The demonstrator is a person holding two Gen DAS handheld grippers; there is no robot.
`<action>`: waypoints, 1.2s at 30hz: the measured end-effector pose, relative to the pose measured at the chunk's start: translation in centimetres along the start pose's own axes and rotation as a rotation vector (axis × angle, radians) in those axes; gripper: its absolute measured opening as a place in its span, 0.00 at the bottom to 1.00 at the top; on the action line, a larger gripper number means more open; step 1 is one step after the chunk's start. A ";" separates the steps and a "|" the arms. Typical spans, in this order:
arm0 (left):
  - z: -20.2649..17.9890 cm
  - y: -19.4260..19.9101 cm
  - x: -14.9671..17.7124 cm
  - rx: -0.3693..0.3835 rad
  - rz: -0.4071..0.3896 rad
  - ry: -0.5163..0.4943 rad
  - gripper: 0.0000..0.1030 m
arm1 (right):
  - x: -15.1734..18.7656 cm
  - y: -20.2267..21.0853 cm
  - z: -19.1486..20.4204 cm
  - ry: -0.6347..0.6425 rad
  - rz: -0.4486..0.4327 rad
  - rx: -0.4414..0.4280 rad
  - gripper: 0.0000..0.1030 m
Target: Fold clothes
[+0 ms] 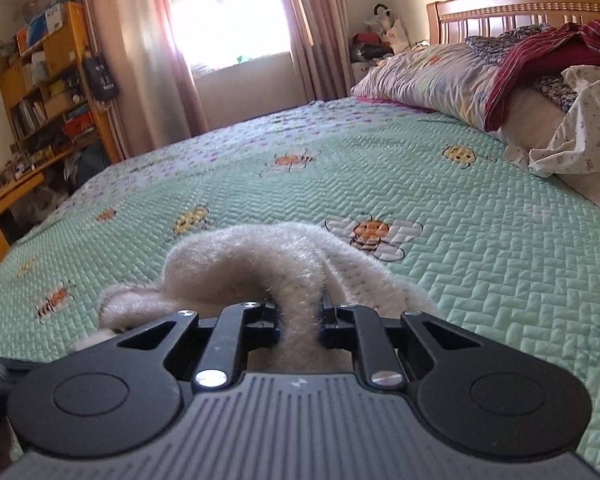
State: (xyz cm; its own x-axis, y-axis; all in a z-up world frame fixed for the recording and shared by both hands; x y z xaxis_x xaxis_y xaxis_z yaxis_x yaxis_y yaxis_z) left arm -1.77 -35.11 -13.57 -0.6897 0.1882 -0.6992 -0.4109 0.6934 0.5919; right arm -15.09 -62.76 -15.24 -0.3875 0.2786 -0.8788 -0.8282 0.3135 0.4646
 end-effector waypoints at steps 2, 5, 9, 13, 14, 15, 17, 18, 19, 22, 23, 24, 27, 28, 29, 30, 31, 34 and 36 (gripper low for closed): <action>0.7 3.2 -1.6 -0.005 -0.085 0.009 0.18 | -0.6 1.0 0.3 -0.007 -0.020 -0.012 0.15; 1.1 8.2 -3.5 0.002 -0.200 0.003 0.18 | -1.9 3.0 1.3 -0.014 -0.079 -0.031 0.15; 1.8 13.8 -4.0 0.028 -0.301 0.009 0.18 | -3.1 5.7 3.1 -0.004 -0.146 -0.050 0.15; 2.2 15.1 -1.6 0.018 -0.271 -0.001 0.18 | -1.4 3.5 4.2 0.015 0.002 -0.065 0.17; 2.3 15.2 -0.8 0.020 -0.263 -0.001 0.18 | -0.9 3.1 4.6 0.016 0.030 -0.068 0.19; 2.5 15.4 -0.2 0.027 -0.258 0.004 0.18 | -0.4 3.0 5.4 0.025 0.040 -0.068 0.20; 2.9 15.8 0.6 0.043 -0.255 0.016 0.18 | 0.3 3.1 7.2 0.053 0.045 -0.063 0.28; 3.0 16.1 0.8 0.050 -0.257 0.019 0.18 | 0.5 3.4 8.4 0.088 0.035 -0.059 0.30; 3.1 16.3 0.7 0.056 -0.262 0.019 0.18 | 0.5 3.9 9.6 0.137 0.012 -0.058 0.38; 3.4 17.1 -0.1 0.076 -0.278 0.025 0.18 | -0.1 5.4 12.9 0.318 -0.092 -0.066 0.79; 3.5 17.2 -0.6 0.080 -0.283 0.024 0.18 | -0.3 5.6 13.9 0.384 -0.124 -0.065 0.90; 3.3 17.2 -1.1 0.084 -0.286 0.020 0.18 | -0.4 5.4 15.0 0.460 -0.140 -0.055 0.91; 2.5 16.9 -1.4 0.086 -0.288 0.002 0.18 | -0.4 1.8 16.8 0.619 -0.043 -0.014 0.89; 2.3 16.6 -1.4 0.082 -0.283 0.004 0.18 | -0.6 0.1 16.2 0.593 0.025 -0.041 0.68; 2.4 16.3 -1.4 0.077 -0.279 0.010 0.18 | -0.9 -1.8 15.3 0.544 0.102 -0.083 0.30; 2.5 15.9 -1.5 0.071 -0.273 0.019 0.18 | -1.6 -3.4 13.7 0.450 0.163 -0.113 0.21; 2.7 15.7 -1.9 0.071 -0.272 0.036 0.18 | -2.8 -4.1 11.7 0.359 0.168 -0.110 0.21; 3.6 15.2 -4.0 0.085 -0.288 0.090 0.18 | -6.8 -3.3 5.0 0.108 0.072 -0.035 0.16; 3.6 15.2 -6.0 0.086 -0.325 0.095 0.18 | -9.2 -1.0 0.3 -0.050 -0.026 0.021 0.16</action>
State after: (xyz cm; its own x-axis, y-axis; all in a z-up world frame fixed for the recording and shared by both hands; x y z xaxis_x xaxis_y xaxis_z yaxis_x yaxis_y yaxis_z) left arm -1.76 -23.23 -1.84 -0.5854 -0.1150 -0.8026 -0.5693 0.7632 0.3058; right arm -10.58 -65.32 -7.57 -0.3448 0.3151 -0.8842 -0.8287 0.3401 0.4444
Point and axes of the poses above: each gripper's, at about its wrist camera, not at the fingertips, and y roughly against the way its jaws point, z to its left, x to its underside, the point moved 1 cm from there along -y, roughly the way its jaws point, and after that the axes turned 9 degrees about y, right-handed, at the moved point
